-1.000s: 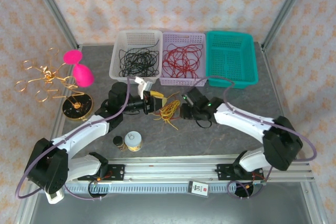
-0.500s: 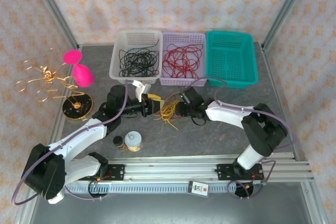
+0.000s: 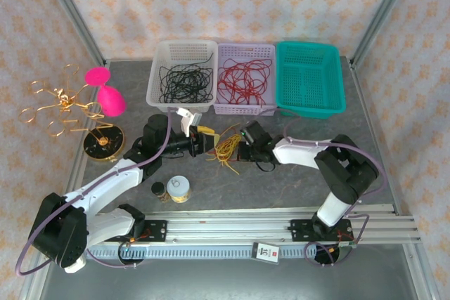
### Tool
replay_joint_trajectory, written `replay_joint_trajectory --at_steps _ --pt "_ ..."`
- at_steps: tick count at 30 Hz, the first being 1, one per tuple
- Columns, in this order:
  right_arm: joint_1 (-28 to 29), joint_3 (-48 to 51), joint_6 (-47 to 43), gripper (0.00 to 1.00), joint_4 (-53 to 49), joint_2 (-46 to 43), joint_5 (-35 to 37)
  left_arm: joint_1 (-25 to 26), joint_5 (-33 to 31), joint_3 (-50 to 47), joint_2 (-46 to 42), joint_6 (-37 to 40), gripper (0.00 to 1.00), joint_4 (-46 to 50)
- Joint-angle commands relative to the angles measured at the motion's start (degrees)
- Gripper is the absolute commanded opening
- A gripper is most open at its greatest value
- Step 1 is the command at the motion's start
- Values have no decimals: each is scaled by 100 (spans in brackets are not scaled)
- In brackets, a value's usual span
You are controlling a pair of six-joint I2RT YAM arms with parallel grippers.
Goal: Untangle the cables
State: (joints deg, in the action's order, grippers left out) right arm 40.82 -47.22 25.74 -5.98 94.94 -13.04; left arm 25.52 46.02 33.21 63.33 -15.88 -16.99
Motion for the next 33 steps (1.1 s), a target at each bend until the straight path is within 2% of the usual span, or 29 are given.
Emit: replay_joint_trajectory --at_steps 1,5,9,15,20,27,33 --pt "14 -465 -385 0 -703 -436 563 25 -66 148 -79 238 43 175" --pt "62 -982 -837 0 -1533 -1083 939 24 -5 309 -180 328 46 284" --pt "91 -1488 -1245 0 -2057 -1620 884 28 296 532 -94 434 50 312" --pt "95 -2138 -1845 0 -2377 -2015 281 34 671 1167 322 936 57 541" --pt "90 -2360 -2296 0 -2462 -2145 -135 42 810 1717 741 1162 59 509" --pt "86 -2144 -2661 0 -2371 -2205 -798 45 1409 2389 1376 2557 62 1588" --pt "62 -2177 -2892 0 -2215 -2318 -1282 42 2182 2695 1961 3704 59 2168"
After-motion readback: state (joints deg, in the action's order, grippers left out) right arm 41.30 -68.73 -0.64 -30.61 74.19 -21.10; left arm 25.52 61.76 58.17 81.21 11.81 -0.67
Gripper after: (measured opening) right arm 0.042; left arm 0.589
